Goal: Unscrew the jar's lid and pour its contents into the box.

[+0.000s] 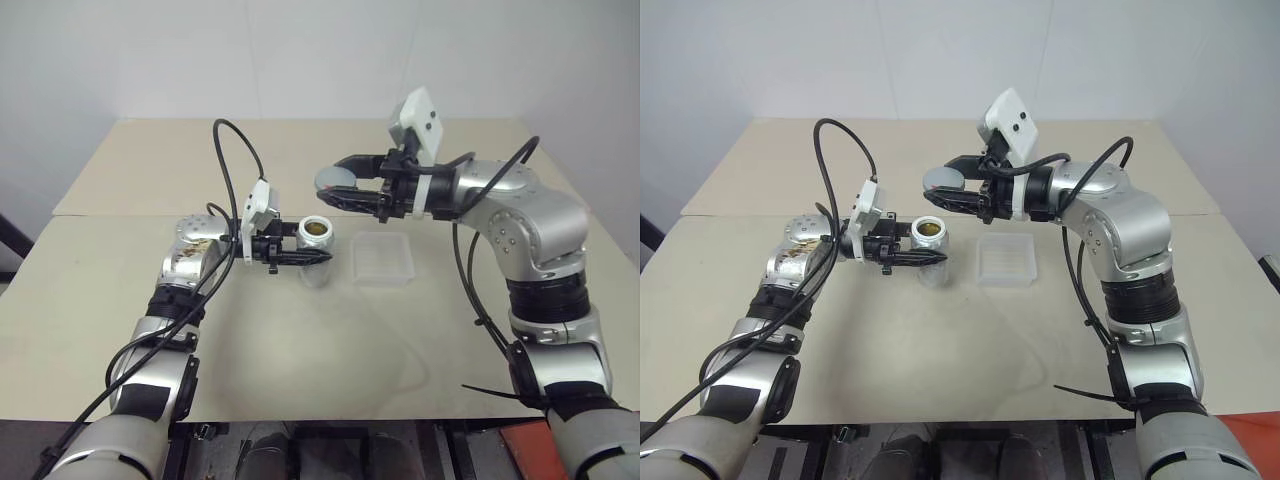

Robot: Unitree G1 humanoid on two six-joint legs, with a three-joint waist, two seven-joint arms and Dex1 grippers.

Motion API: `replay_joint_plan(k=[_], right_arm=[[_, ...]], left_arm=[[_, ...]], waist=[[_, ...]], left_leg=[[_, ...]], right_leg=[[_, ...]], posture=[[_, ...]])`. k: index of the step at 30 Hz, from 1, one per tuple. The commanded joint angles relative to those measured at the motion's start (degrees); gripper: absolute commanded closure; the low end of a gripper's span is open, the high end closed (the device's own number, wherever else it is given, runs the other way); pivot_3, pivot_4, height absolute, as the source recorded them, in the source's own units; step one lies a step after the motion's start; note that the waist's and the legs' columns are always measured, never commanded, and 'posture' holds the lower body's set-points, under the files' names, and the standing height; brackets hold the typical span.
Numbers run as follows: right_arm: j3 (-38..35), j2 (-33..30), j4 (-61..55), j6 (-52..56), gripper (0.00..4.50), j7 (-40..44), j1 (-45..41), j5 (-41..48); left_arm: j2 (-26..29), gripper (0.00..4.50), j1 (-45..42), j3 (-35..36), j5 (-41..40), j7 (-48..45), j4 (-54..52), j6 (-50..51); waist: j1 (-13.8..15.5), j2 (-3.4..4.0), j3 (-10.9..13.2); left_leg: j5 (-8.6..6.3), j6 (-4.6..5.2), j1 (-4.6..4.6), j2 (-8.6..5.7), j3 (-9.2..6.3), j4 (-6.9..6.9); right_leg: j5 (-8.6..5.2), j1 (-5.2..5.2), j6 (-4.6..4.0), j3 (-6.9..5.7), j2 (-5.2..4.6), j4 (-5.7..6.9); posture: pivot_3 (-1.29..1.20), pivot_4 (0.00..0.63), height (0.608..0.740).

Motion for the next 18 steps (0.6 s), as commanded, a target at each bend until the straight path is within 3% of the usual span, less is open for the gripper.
replay_joint_plan(k=[1, 12, 18], right_arm=[[-4.90, -2.46, -0.43, -2.76, 1.74, -1.94, 2.88, -0.95], [-14.90, -12.18, 4.33, -10.83, 1.74, -9.84, 24.43, -9.45], [-11.74, -7.38, 10.72, -16.39, 1.74, -16.21, 29.63, -15.54]], left_arm=[[1.13, 2.44, -2.22, 2.10, -0.56, 1.71, -0.89, -1.44], [2.81, 2.44, -3.85, 6.42, -1.43, 6.37, 0.21, -2.62], [1.27, 2.44, -3.80, 6.49, -1.57, 8.37, -0.13, -2.60]], waist=[[0.23, 0.00, 0.00], [0.12, 0.00, 0.00], [-0.43, 0.00, 0.00]], left_leg=[[0.00, 0.00, 0.00, 0.00, -0.01, 0.00], [0.00, 0.01, 0.00, -0.01, 0.02, -0.01], [0.00, 0.01, 0.11, -0.01, 0.09, -0.01]], right_leg=[[0.00, 0.01, 0.00, -0.01, 0.00, 0.00], [0.00, 0.04, 0.00, 0.02, -0.03, -0.07], [0.00, 0.08, 0.00, 0.14, 0.00, -0.06]], posture=[[0.00, 0.150, 0.740], [0.00, 0.150, 0.740], [0.00, 0.150, 0.740]])
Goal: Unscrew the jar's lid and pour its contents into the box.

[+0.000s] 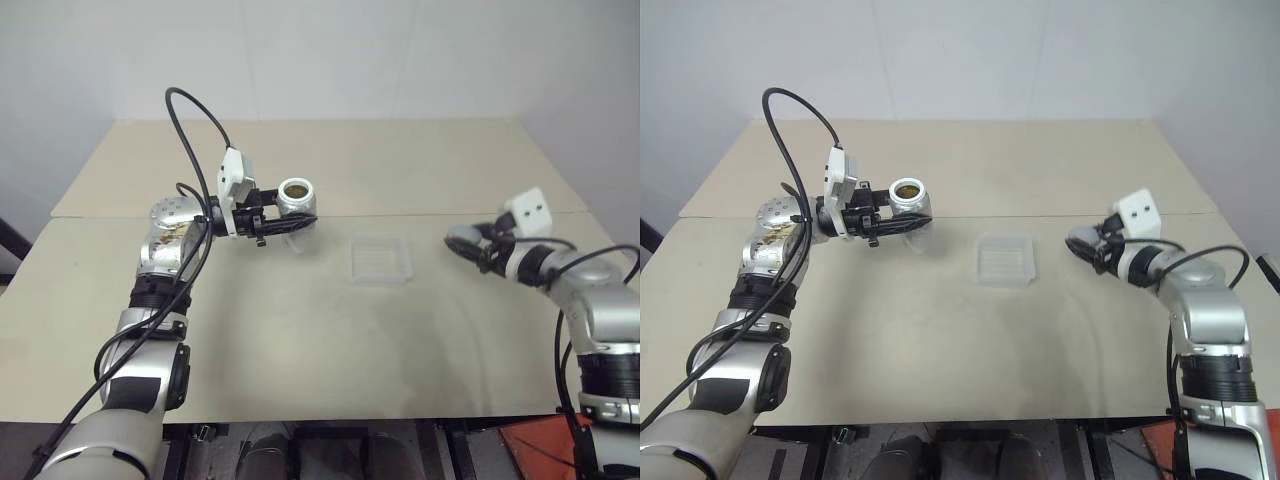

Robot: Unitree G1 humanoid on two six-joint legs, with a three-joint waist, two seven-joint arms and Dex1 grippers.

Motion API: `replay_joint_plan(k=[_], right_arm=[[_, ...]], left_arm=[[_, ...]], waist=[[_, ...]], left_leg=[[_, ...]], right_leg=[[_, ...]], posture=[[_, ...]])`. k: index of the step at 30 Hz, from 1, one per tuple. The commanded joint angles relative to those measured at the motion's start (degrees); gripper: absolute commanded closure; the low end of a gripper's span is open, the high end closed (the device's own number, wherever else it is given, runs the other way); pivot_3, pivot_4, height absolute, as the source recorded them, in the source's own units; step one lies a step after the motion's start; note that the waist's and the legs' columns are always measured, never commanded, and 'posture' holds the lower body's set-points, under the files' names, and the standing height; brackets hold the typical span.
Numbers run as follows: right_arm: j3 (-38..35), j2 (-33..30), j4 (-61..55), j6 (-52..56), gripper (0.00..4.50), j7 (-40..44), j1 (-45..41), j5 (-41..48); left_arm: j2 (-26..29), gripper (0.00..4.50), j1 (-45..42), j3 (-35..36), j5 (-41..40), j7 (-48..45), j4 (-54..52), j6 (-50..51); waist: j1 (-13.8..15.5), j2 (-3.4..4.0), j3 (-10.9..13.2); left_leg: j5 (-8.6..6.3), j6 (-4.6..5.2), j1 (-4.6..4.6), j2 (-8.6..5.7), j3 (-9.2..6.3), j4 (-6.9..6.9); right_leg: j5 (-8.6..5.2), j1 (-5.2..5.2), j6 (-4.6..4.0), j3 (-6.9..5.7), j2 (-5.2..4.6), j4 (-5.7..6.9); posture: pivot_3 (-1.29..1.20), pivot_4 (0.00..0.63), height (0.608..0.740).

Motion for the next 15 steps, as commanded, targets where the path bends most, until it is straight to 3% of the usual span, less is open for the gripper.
replay_joint_plan(k=[1, 5, 7, 11, 15], right_arm=[[0.68, 3.07, 2.92, -4.95, 1.74, -4.04, -0.89, -2.61], [0.41, 7.07, 8.42, -7.30, 1.74, -8.17, -2.82, -3.96], [1.48, 7.32, 8.98, -6.79, 1.02, -7.96, -2.73, -4.58], [1.93, 5.63, 4.98, -4.76, 0.03, -5.35, -1.54, -3.85], [-0.67, 1.42, -4.09, 0.17, 0.03, -0.89, -1.39, 0.16]], left_arm=[[-0.73, 2.44, -1.05, 0.90, -1.24, 1.10, -1.04, -0.72], [-1.39, 2.44, -0.16, 0.72, -1.41, 1.54, -2.53, -0.12], [-1.65, 2.44, 0.54, 0.44, -1.35, 1.79, -3.48, 0.07], [-1.79, 2.44, 1.41, -0.09, -0.99, 2.14, -4.61, 0.07], [-3.55, 2.44, -0.58, -0.15, 1.45, 8.24, -3.22, -2.50]], waist=[[-0.14, 0.00, 0.00], [-0.01, 0.00, 0.00], [0.18, 0.01, 0.00], [0.44, 0.01, 0.00], [0.58, 0.02, 0.01]], left_leg=[[0.01, -0.01, 0.00, 0.00, 0.00, 0.00], [0.03, -0.05, -0.01, 0.00, 0.00, 0.00], [0.03, -0.05, -0.01, 0.00, -0.01, 0.00], [0.03, -0.05, -0.03, 0.00, -0.02, 0.00], [0.03, -0.04, -0.05, 0.00, -0.03, 0.01]], right_leg=[[0.00, -0.01, 0.00, 0.01, 0.00, 0.01], [0.00, -0.02, 0.00, 0.02, 0.00, 0.02], [0.00, -0.02, 0.00, 0.01, 0.00, 0.01], [0.00, -0.01, 0.00, -0.01, -0.01, 0.00], [0.00, -0.01, 0.00, -0.02, -0.02, -0.01]], posture=[[0.00, 0.150, 0.740], [0.00, 0.150, 0.740], [0.00, 0.150, 0.740], [0.00, 0.150, 0.740], [0.00, 0.150, 0.740]])
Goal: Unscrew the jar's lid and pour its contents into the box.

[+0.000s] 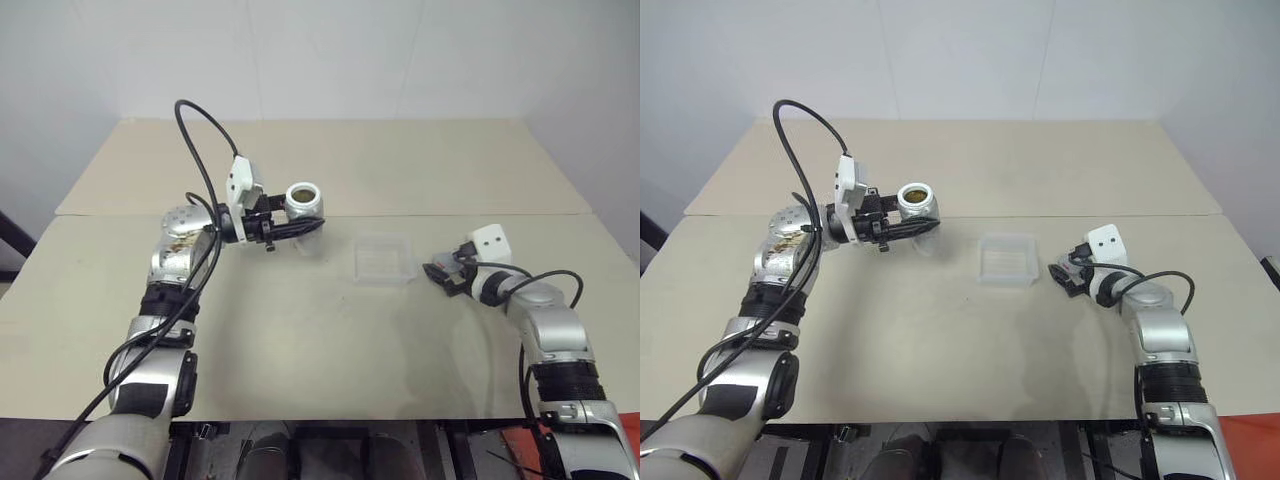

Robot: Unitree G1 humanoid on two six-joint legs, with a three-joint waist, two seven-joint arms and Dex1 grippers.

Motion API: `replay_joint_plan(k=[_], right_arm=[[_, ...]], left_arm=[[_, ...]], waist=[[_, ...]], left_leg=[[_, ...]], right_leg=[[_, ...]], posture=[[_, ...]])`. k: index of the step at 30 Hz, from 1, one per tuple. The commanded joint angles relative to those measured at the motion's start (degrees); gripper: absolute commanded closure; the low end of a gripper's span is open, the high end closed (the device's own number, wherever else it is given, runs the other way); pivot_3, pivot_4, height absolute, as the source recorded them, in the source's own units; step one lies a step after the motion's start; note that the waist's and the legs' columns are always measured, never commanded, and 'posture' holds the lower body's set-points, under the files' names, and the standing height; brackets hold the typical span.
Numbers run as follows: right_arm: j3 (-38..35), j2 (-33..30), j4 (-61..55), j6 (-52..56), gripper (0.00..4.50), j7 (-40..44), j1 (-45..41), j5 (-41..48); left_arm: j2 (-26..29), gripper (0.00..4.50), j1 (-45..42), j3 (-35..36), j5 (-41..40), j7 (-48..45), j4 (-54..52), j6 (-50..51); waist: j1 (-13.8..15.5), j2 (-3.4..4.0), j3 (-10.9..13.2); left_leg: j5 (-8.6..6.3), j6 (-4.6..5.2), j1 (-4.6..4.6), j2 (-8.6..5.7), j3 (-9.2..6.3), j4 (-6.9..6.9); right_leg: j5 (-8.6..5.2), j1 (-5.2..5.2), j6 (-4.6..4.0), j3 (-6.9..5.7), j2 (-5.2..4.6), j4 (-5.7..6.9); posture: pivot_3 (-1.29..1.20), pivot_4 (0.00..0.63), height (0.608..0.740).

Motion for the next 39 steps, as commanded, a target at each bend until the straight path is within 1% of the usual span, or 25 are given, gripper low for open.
replay_joint_plan(k=[1, 3, 7, 8, 10, 12, 14, 16, 18, 20, 21, 23, 26, 29, 31, 33, 39], right_arm=[[-3.56, -4.75, -10.55, 4.25, 0.03, 4.75, -0.34, 4.67], [-4.23, -7.09, -14.53, 7.01, 0.03, 8.03, 0.13, 7.72], [-6.40, -11.71, -20.43, 14.79, 0.03, 15.47, 0.24, 16.53], [-6.66, -12.67, -21.04, 17.00, 0.03, 16.98, -0.20, 18.73], [-7.06, -14.38, -21.80, 20.22, 0.03, 20.00, -0.76, 22.44], [-6.16, -16.16, -21.86, 20.53, 0.03, 21.89, -1.09, 23.09], [-4.98, -17.64, -21.16, 19.85, 0.03, 23.08, -1.60, 22.63], [-4.60, -18.63, -20.42, 19.41, 0.03, 23.60, -1.98, 22.37], [-4.59, -19.29, -20.05, 19.36, 0.03, 24.05, -2.23, 22.47], [-4.63, -19.75, -20.26, 19.27, 0.03, 24.40, -2.06, 22.47], [-4.68, -19.94, -20.43, 19.22, 0.03, 24.44, -1.87, 22.39], [-5.05, -19.91, -20.55, 19.20, 0.03, 24.17, -1.59, 22.35], [-6.49, -19.17, -21.25, 19.63, 0.03, 23.18, -1.29, 23.20], [-9.08, -18.06, -23.07, 20.98, 0.03, 21.17, -0.94, 25.12], [-10.59, -17.74, -24.50, 21.91, 0.03, 20.07, -0.40, 26.65], [-11.86, -17.63, -25.51, 22.80, 0.03, 19.15, 0.36, 27.88], [-12.58, -17.49, -26.55, 22.95, 0.03, 17.10, 2.04, 28.53]], left_arm=[[-1.82, 2.44, -3.39, 0.13, 2.00, 6.56, -0.28, -3.42], [-2.95, 2.44, -4.75, -0.78, 5.41, 11.32, 1.86, -8.27], [-4.73, 2.44, -9.17, -5.69, 17.88, 24.69, 9.59, -25.72], [-5.38, 2.44, -10.86, -7.25, 21.77, 30.00, 11.82, -29.67], [-4.91, 2.44, -13.67, -12.20, 32.19, 40.98, 15.67, -39.87], [-2.07, 2.44, -17.68, -21.95, 49.69, 58.62, 18.80, -45.74], [-0.43, 2.44, -22.05, -31.13, 63.43, 73.84, 22.07, -47.42], [-0.24, 2.44, -26.30, -39.70, 74.12, 86.93, 25.21, -46.47], [-1.22, 2.44, -29.92, -46.48, 81.99, 97.48, 27.82, -44.35], [-2.49, 2.44, -32.47, -52.16, 88.26, 105.23, 29.43, -41.92], [-3.22, 2.44, -33.11, -53.89, 89.99, 108.13, 29.82, -40.82], [-4.77, 2.44, -33.91, -57.29, 93.55, 110.36, 30.51, -36.92], [-7.97, 2.44, -32.80, -60.28, 96.70, 111.35, 32.40, -28.74], [-11.21, 2.44, -32.43, -63.92, 99.57, 108.00, 36.26, -23.42], [-12.23, 2.44, -32.73, -65.62, 100.57, 107.62, 37.98, -22.12], [-12.63, 2.44, -33.02, -66.72, 100.72, 109.43, 37.96, -23.05], [-12.40, 2.44, -33.20, -66.50, 99.34, 110.27, 38.20, -23.66]], waist=[[0.17, 0.01, 0.01], [0.26, 0.00, 0.01], [0.82, -0.01, 0.01], [0.88, -0.01, 0.01], [1.17, -0.02, 0.02], [1.44, -0.04, 0.03], [1.60, -0.05, 0.04], [1.71, -0.06, 0.04], [1.93, -0.06, 0.04], [2.09, -0.07, 0.05], [2.16, -0.07, 0.05], [2.23, -0.08, 0.05], [2.22, -0.08, 0.06], [2.24, -0.08, 0.06], [2.22, -0.10, 0.07], [2.15, -0.10, 0.07], [2.25, -0.11, 0.07]], left_leg=[[-0.01, 0.01, -0.01, 0.00, -0.01, 0.00], [-0.02, 0.03, 0.00, 0.01, -0.04, 0.01], [-0.04, 0.07, 0.01, -0.03, -0.06, 0.01], [-0.05, 0.08, 0.01, -0.04, -0.05, 0.00], [-0.07, 0.12, 0.01, -0.05, -0.04, 0.00], [-0.08, 0.13, 0.00, -0.15, -0.04, -0.01], [-0.08, 0.14, -0.02, -0.22, -0.05, -0.04], [-0.09, 0.14, -0.04, -0.28, -0.06, -0.04], [-0.11, 0.18, -0.08, -0.29, -0.08, -0.02], [-0.10, 0.17, -0.11, -0.29, -0.10, -0.03], [-0.10, 0.16, -0.15, -0.29, -0.10, -0.03], [-0.09, 0.16, -0.19, -0.29, -0.10, -0.03], [-0.08, 0.14, -0.19, -0.28, -0.08, -0.02], [-0.08, 0.13, -0.20, -0.29, -0.09, 0.00], [-0.08, 0.13, -0.21, -0.29, -0.08, 0.00], [-0.07, 0.13, -0.22, -0.27, -0.09, -0.01], [-0.08, 0.13, -0.23, -0.27, -0.10, 0.00]], right_leg=[[0.00, 0.00, 0.00, 0.00, -0.01, 0.00], [0.00, 0.03, 0.00, -0.01, 0.00, -0.02], [0.01, 0.07, 0.00, -0.02, 0.01, -0.07], [0.01, 0.07, 0.00, -0.01, 0.00, -0.08], [0.01, 0.08, 0.00, -0.01, 0.00, -0.11], [0.01, 0.07, 0.00, -0.01, -0.02, -0.11], [0.01, 0.04, 0.00, -0.02, -0.03, -0.12], [0.02, 0.03, 0.02, -0.01, -0.06, -0.13], [0.02, 0.03, 0.04, -0.03, -0.07, -0.14], [0.02, 0.00, 0.04, -0.06, -0.07, -0.15], [0.02, -0.04, 0.04, -0.06, -0.07, -0.15], [0.02, -0.08, 0.05, -0.07, -0.07, -0.14], [0.01, -0.10, 0.05, -0.10, -0.07, -0.13], [0.01, -0.10, 0.06, -0.11, -0.07, -0.13], [0.01, -0.10, 0.06, -0.11, -0.07, -0.13], [0.01, -0.13, 0.06, -0.10, -0.07, -0.12], [0.01, -0.14, 0.06, -0.10, -0.14, -0.10]], posture=[[0.00, 0.150, 0.740], [0.00, 0.150, 0.740], [0.00, 0.150, 0.740], [0.00, 0.150, 0.740], [0.00, 0.150, 0.740], [0.00, 0.150, 0.740], [0.00, 0.150, 0.740], [0.00, 0.150, 0.740], [0.00, 0.150, 0.740], [0.00, 0.150, 0.740], [0.00, 0.150, 0.740], [0.00, 0.150, 0.740], [0.00, 0.150, 0.740], [0.00, 0.150, 0.740], [0.00, 0.150, 0.740], [0.00, 0.150, 0.740], [0.00, 0.150, 0.740]])
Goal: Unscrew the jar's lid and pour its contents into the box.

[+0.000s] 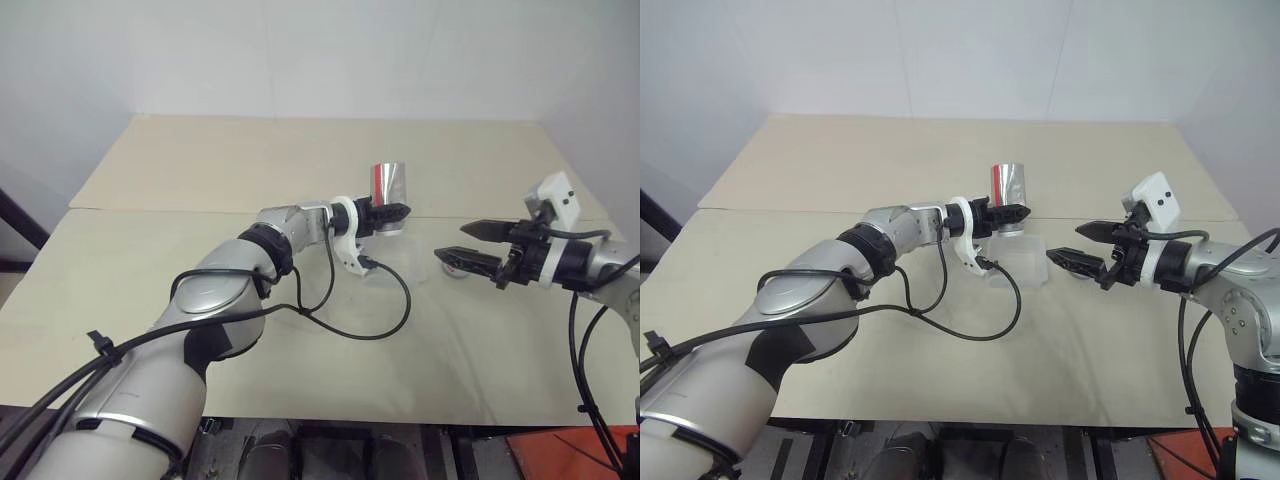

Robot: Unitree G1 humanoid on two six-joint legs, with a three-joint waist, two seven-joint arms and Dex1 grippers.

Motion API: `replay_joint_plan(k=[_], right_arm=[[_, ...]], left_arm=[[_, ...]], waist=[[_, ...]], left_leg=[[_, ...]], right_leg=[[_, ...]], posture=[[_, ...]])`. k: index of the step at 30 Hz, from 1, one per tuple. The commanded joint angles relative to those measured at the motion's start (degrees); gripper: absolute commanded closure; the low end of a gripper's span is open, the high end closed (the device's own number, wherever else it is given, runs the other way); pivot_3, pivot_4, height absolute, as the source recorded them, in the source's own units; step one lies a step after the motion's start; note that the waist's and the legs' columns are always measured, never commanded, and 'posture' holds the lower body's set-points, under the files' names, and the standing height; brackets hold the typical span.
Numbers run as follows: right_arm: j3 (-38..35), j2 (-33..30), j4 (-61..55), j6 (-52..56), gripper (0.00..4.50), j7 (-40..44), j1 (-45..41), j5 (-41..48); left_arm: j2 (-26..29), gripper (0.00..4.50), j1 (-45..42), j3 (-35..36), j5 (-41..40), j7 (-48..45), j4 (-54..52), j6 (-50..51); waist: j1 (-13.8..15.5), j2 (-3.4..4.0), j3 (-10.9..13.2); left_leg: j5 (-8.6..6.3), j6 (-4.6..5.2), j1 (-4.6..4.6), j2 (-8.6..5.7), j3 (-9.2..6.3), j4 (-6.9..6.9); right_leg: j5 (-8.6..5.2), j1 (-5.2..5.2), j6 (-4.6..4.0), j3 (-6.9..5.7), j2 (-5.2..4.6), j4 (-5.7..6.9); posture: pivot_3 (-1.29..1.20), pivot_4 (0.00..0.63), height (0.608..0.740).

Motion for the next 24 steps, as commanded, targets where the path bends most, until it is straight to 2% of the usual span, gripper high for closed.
replay_joint_plan(k=[1, 4, 8, 14, 17, 18, 20, 24], right_arm=[[-2.33, -0.02, -1.84, 0.05, 0.03, -0.77, 0.11, 1.81], [-2.01, -0.07, -1.49, -0.36, 0.03, -0.97, 0.11, 1.81], [-1.42, -0.27, -0.85, -1.49, 0.03, -0.71, -0.18, 1.43], [0.33, -0.76, -0.13, -5.15, 0.03, 1.52, -0.21, -0.15], [0.78, -1.09, 0.60, -6.35, 0.03, 2.64, -0.45, -0.72], [0.94, -1.18, 0.88, -6.54, 0.03, 2.97, -0.60, -0.85], [1.11, -1.40, 1.30, -6.84, 0.03, 3.48, -0.76, -1.03], [1.70, -1.93, 2.26, -7.66, 0.03, 4.47, -1.11, -1.49]], left_arm=[[0.18, 2.44, -1.45, 0.66, -1.64, 1.17, 0.05, 0.04], [0.64, 2.44, -1.40, 1.93, -3.39, 0.56, 0.11, -0.69], [2.76, 2.44, -0.19, 7.47, -10.60, -2.19, -0.03, -4.73], [6.93, 2.44, 3.74, 21.39, -27.75, -13.18, -1.71, -15.47], [6.01, 2.44, 8.91, 35.29, -46.94, -31.56, -3.79, -17.90], [5.06, 2.44, 11.25, 40.74, -54.83, -39.33, -5.71, -15.03], [3.81, 2.44, 14.28, 47.33, -64.08, -49.02, -9.54, -8.98], [2.69, 2.44, 19.84, 56.72, -77.72, -62.21, -19.34, 6.27]], waist=[[0.00, 0.00, 0.00], [-0.01, 0.00, 0.00], [-0.13, 0.00, 0.00], [-0.45, 0.02, -0.01], [-0.60, 0.04, -0.02], [-0.58, 0.04, -0.02], [-0.59, 0.05, -0.03], [-1.05, 0.06, -0.03]], left_leg=[[0.00, 0.00, 0.00, 0.00, 0.00, 0.00], [0.00, 0.00, 0.00, -0.02, 0.00, 0.00], [0.00, 0.00, 0.01, 0.03, 0.00, 0.00], [0.01, -0.01, 0.04, 0.08, 0.03, 0.02], [0.02, -0.03, 0.04, 0.09, 0.05, 0.06], [0.02, -0.04, 0.03, 0.11, 0.05, 0.08], [0.03, -0.05, 0.03, 0.12, 0.05, 0.14], [0.03, -0.05, 0.04, 0.10, 0.05, 0.16]], right_leg=[[0.00, 0.00, 0.00, 0.00, -0.01, 0.00], [0.00, 0.00, 0.00, 0.00, -0.02, 0.01], [0.00, 0.00, 0.00, -0.01, -0.03, 0.02], [0.00, -0.01, 0.00, -0.01, -0.04, 0.06], [0.00, 0.00, 0.00, -0.03, -0.06, 0.10], [0.00, 0.00, 0.00, -0.09, -0.07, 0.09], [0.00, 0.04, 0.00, -0.17, -0.10, 0.11], [0.00, 0.07, 0.00, -0.19, -0.10, 0.11]], posture=[[0.00, 0.150, 0.740], [0.00, 0.150, 0.740], [0.00, 0.150, 0.740], [0.00, 0.150, 0.740], [0.00, 0.150, 0.740], [0.00, 0.150, 0.740], [0.00, 0.150, 0.740], [0.00, 0.150, 0.740]])
